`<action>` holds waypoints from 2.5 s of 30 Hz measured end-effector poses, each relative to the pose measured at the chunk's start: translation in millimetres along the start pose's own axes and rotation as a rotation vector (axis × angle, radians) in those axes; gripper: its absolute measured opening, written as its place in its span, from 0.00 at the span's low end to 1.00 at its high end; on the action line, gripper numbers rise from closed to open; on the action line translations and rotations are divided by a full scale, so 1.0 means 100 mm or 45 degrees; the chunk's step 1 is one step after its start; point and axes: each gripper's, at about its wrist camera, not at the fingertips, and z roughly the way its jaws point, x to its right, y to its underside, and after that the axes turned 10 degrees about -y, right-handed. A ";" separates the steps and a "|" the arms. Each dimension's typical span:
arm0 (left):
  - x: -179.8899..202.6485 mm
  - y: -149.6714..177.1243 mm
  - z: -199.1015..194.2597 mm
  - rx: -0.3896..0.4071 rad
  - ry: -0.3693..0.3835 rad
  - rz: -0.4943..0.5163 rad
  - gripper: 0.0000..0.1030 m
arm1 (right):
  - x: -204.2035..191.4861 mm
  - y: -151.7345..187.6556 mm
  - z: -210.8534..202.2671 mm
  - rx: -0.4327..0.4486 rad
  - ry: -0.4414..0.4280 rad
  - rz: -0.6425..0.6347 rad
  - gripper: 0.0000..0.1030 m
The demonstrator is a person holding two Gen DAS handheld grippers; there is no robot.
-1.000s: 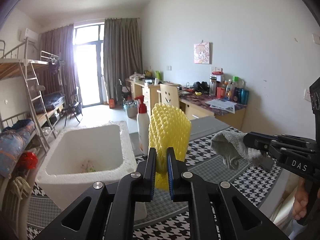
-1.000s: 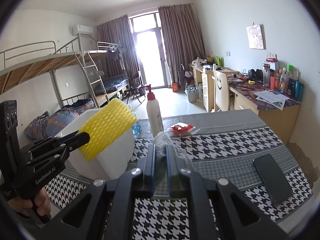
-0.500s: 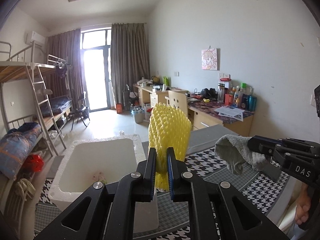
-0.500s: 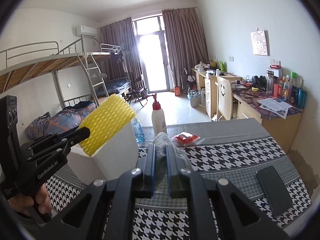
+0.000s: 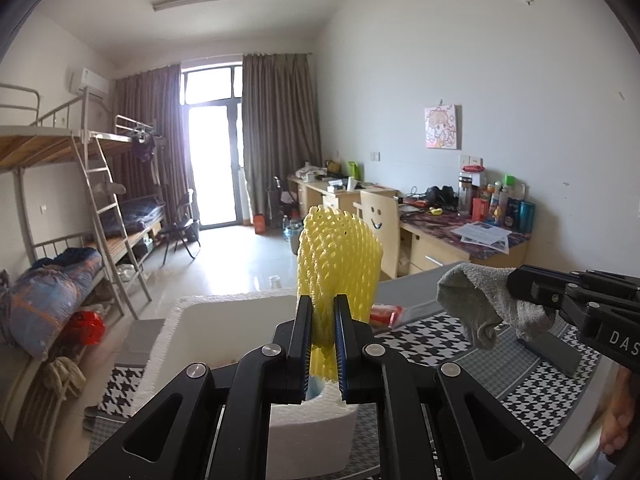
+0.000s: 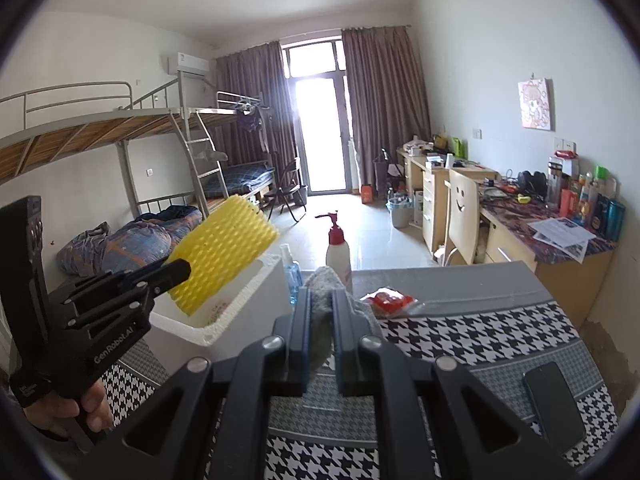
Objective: Organize soft objects
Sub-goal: 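Carry the foam net over the foam box while right gripper carries the sock there, then lower the grey sock into the foam box and open right gripper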
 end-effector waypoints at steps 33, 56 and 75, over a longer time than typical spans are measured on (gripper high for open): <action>-0.63 0.07 -0.01 -0.020 -0.253 -0.099 0.11 | -0.48 -0.22 0.57 -0.032 -0.211 -0.108 0.12; -0.95 0.21 -0.13 -0.010 -0.364 -0.150 0.11 | -0.83 -0.24 0.88 -0.097 -0.340 -0.140 0.12; -1.12 0.28 -0.14 -0.028 -0.371 -0.180 0.11 | -0.97 -0.14 1.18 -0.214 -0.297 -0.174 0.12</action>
